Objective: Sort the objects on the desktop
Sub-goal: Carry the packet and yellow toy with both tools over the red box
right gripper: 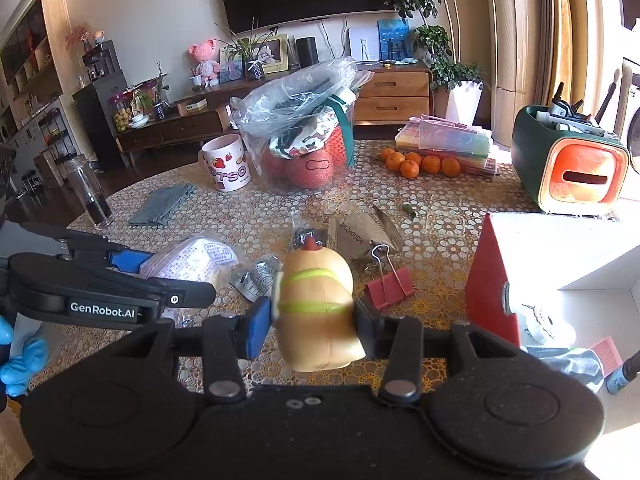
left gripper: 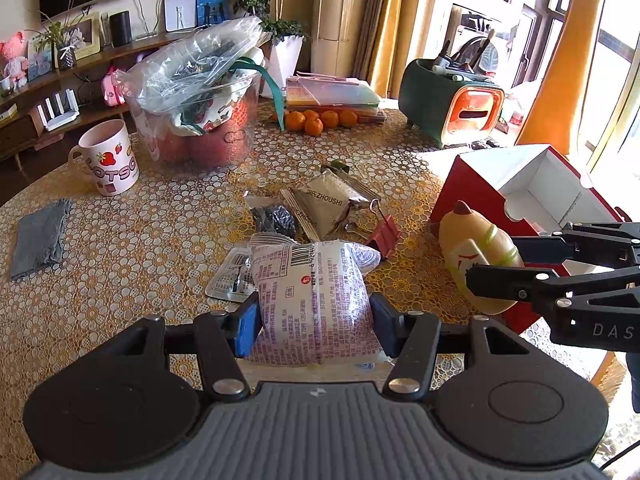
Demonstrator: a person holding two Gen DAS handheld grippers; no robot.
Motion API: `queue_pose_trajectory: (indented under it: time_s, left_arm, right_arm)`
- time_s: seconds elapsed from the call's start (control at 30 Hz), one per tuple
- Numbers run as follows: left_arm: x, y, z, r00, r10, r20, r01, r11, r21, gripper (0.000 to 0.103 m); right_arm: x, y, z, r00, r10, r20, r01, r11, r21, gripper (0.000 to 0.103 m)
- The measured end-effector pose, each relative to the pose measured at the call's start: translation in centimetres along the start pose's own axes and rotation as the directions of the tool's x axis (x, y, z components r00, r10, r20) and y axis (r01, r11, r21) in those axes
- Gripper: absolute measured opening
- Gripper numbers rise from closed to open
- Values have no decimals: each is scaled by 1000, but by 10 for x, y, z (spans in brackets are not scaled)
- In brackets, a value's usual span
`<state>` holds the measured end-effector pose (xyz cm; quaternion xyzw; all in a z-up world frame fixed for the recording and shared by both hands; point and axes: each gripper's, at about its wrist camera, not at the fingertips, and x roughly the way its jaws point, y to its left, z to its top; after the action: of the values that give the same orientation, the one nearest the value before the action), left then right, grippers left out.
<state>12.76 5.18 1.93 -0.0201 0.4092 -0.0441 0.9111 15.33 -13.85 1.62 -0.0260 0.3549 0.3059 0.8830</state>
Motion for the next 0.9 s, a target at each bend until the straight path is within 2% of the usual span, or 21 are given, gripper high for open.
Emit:
queue_pose_trajectory:
  time_s: [0.43, 0.9]
  left_arm:
    - [-18, -56, 3, 998, -51, 20, 50, 998, 46, 56]
    - [-6, -125, 18, 994, -108, 20, 105, 988, 117, 56]
  right_arm:
    - [-53, -34, -9, 998, -34, 52, 32, 998, 48, 44]
    - [-85, -98, -18, 986, -141, 93, 130, 985, 116, 44]
